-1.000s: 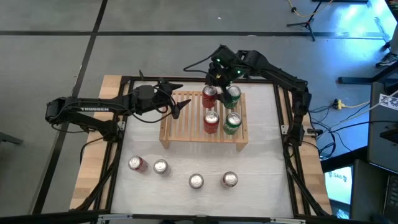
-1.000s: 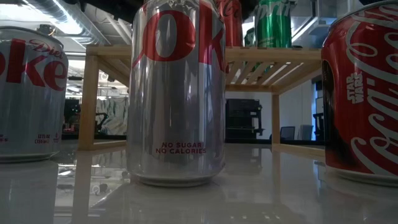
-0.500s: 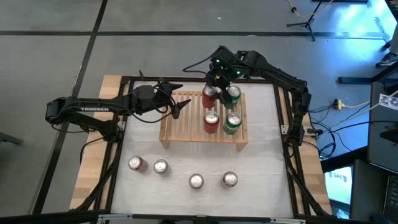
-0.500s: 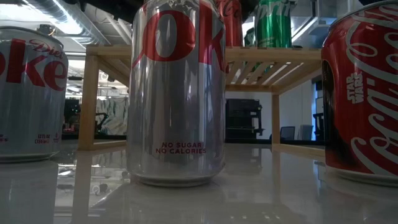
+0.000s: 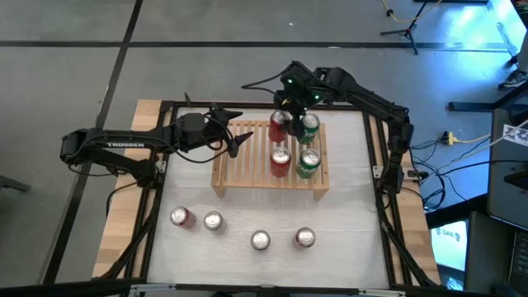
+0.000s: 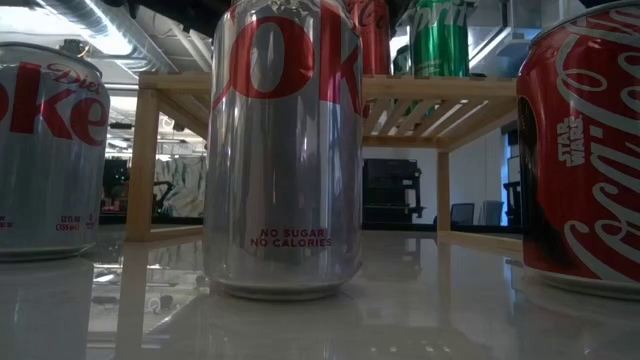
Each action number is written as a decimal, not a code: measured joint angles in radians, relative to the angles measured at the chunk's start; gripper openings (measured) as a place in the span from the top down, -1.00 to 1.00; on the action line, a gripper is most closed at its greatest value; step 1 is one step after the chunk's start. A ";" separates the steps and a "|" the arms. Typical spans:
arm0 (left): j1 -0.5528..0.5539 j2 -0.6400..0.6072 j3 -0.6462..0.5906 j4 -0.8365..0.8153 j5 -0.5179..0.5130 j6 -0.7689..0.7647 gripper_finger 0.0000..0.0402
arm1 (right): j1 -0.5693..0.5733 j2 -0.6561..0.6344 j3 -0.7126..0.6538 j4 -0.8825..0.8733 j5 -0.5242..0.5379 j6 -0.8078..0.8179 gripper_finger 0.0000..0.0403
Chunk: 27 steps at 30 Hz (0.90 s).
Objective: Place canned beverage on shelf
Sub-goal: Adjust the black red soda can on the shelf
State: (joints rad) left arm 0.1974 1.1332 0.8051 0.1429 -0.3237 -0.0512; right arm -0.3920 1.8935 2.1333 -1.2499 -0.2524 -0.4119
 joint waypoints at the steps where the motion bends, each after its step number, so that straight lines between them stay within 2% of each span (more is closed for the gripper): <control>1: 0.000 0.000 0.000 0.000 0.000 0.000 -0.86 | 0.000 0.000 0.000 0.000 0.004 0.016 -0.47; 6: 0.000 0.000 0.000 0.000 0.000 0.000 -0.86 | 0.000 0.000 0.000 -0.002 0.037 0.091 -0.49; 27: 0.000 0.000 0.000 0.000 0.000 0.001 -0.86 | 0.046 -0.032 -0.005 -0.032 0.129 0.173 -0.50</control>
State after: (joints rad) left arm 0.1974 1.1332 0.8054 0.1429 -0.3237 -0.0505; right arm -0.3462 1.8614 2.1284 -1.2816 -0.1230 -0.2391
